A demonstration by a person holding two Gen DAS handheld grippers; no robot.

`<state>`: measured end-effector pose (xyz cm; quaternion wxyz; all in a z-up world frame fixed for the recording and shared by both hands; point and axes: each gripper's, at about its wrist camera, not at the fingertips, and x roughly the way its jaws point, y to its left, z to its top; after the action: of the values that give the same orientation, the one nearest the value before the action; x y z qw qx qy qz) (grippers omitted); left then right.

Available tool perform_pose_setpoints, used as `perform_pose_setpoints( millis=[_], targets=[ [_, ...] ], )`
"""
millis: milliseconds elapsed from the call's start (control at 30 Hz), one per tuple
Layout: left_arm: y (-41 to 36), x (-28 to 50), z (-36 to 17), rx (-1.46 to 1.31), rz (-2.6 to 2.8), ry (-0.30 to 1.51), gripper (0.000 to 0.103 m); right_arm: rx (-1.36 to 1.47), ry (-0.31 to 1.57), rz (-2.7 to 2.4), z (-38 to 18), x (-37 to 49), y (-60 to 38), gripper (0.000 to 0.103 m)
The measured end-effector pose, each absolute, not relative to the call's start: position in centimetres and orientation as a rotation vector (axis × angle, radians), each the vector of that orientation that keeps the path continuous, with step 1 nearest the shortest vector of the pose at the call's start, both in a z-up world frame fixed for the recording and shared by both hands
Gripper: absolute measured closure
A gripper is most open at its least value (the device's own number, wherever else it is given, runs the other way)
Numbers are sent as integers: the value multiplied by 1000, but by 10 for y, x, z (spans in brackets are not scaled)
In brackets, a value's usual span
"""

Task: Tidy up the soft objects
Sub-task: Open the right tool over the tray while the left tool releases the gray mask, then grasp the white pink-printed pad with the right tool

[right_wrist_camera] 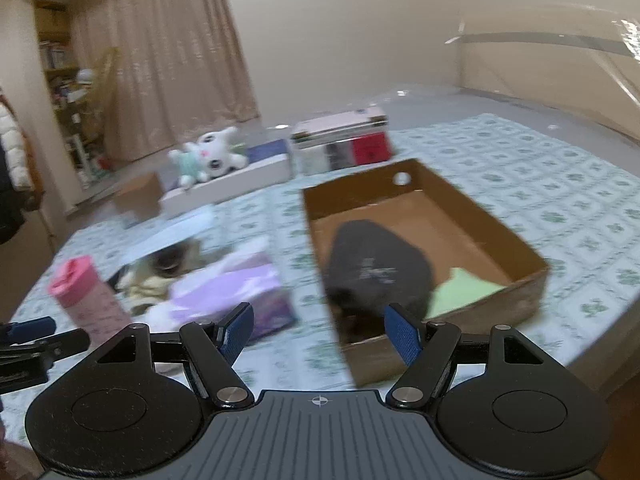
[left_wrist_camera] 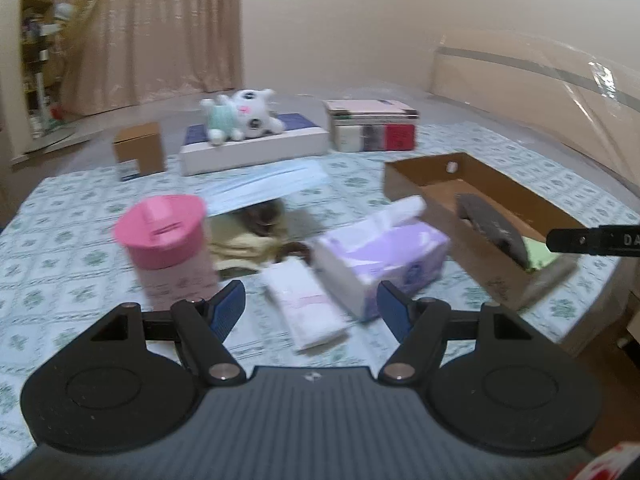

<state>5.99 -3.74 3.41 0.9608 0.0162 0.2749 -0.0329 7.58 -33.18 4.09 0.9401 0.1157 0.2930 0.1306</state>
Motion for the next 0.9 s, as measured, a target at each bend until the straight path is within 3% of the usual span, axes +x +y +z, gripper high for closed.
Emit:
perform_pose_setpoints(
  millis=[900],
  targets=[
    [60, 30, 28, -66, 53, 581, 34, 141, 662, 483, 28, 77, -210, 31]
  ],
)
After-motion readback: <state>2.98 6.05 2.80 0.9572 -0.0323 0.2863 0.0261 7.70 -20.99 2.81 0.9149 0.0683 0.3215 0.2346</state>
